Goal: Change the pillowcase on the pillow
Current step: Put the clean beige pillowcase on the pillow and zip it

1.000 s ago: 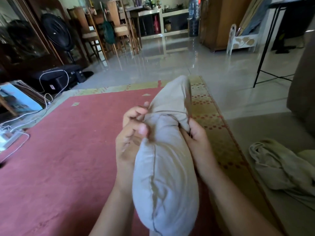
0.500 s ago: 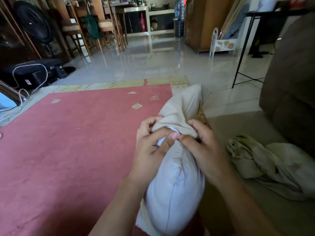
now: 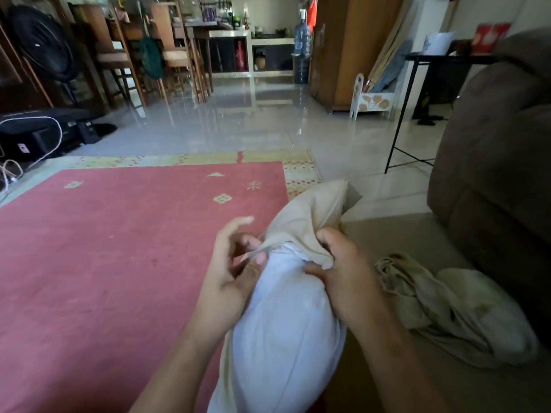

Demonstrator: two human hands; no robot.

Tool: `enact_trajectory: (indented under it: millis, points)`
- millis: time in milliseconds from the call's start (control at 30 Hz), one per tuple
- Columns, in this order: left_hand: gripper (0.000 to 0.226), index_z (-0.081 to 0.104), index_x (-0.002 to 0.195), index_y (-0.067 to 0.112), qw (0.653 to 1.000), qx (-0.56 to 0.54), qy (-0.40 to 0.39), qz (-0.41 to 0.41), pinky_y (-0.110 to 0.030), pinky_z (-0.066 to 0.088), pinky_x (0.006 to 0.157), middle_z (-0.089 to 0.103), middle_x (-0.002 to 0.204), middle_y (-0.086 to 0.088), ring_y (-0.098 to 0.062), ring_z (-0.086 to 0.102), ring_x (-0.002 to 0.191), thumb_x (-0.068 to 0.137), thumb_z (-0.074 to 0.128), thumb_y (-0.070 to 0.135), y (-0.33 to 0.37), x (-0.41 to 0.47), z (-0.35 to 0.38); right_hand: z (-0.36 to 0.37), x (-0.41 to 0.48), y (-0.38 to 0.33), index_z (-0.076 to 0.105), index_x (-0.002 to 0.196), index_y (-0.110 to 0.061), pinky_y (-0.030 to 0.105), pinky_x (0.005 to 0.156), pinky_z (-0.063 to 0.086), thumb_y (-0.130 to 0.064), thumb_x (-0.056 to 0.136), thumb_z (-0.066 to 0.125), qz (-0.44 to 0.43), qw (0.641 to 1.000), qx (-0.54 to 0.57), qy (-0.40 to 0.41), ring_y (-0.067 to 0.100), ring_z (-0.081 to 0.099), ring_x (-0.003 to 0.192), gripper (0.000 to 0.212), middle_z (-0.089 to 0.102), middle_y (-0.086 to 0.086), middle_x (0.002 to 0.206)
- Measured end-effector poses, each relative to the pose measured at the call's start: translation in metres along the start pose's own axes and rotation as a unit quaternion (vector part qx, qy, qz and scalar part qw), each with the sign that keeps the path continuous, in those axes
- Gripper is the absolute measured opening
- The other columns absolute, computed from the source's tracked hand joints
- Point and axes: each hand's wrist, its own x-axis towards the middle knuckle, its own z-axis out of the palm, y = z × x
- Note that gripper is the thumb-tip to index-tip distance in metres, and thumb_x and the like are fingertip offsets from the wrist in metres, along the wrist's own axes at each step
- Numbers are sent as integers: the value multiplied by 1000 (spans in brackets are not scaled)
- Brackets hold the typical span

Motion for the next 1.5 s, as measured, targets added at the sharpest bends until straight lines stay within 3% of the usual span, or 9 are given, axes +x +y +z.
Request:
enact_trajectory:
  millis: [200,333,433,533,667,867,1133,1267,1500]
  points:
    - [41,56,117,47,974,212,-17,-81,-33,48,96,49,116,24,-5,55,112,79,50,64,-8,-1,8,-8,3,12,56,83,-17,22,61,42,-38,73,70,13,1000,-9,6,10,55,68,27,62,-4,73]
    - [9,49,82,49,961,276,-3,-38,-36,44,79,56,95,14,-20,55,93,79,51,41,-5,8,25,-20,-1,14,61,90,-22,46,76,54,-71,60,69,95,994,54,-29,20,64,83,57,67,3,91]
    - [35,42,66,45,961,272,41,-16,-30,29,64,46,67,19,-16,44,69,81,58,19,-6,11,36,-23,-4,13,54,113,-39,45,95,51,-85,42,77,136,977,103,-126,15,62,111,87,62,-4,120]
    - [46,40,58,36,972,213,89,-37,-25,25,56,46,54,23,-4,31,58,82,64,5,-6,14,42,-21,-4,9,43,128,-39,38,100,49,-80,40,83,161,974,70,-143,12,58,117,105,57,-10,128]
    - [32,30,54,19,982,87,157,-59,-23,24,47,30,50,13,-4,25,51,69,56,7,12,9,47,-6,-3,2,56,108,-28,12,71,42,-38,65,90,123,987,56,-92,-1,57,85,56,62,-13,96]
    - [38,39,64,11,991,119,69,-5,-29,28,49,35,55,8,-3,31,54,83,71,4,35,11,40,17,7,1,57,94,-16,21,64,43,0,73,63,59,998,-12,-1,15,59,77,27,64,-2,83]
    - [13,47,76,7,980,21,130,-148,-33,36,56,47,64,-3,-16,42,61,77,57,15,28,0,26,5,-6,-1,59,95,-25,34,73,51,-42,67,82,44,987,145,-61,15,63,82,40,68,-2,88]
    - [8,45,80,-1,971,-57,169,-161,-40,35,60,45,71,-8,-21,39,67,83,51,3,28,3,24,-16,-13,-9,38,136,-41,31,104,42,-76,47,83,63,947,162,-271,3,47,129,105,47,-19,138]
    - [45,29,63,21,975,-87,130,-161,-23,23,43,27,56,-1,-10,25,49,81,46,-17,44,8,8,29,-7,-26,47,113,-34,5,66,38,-47,55,90,93,992,73,-52,-11,50,89,73,51,-24,97]
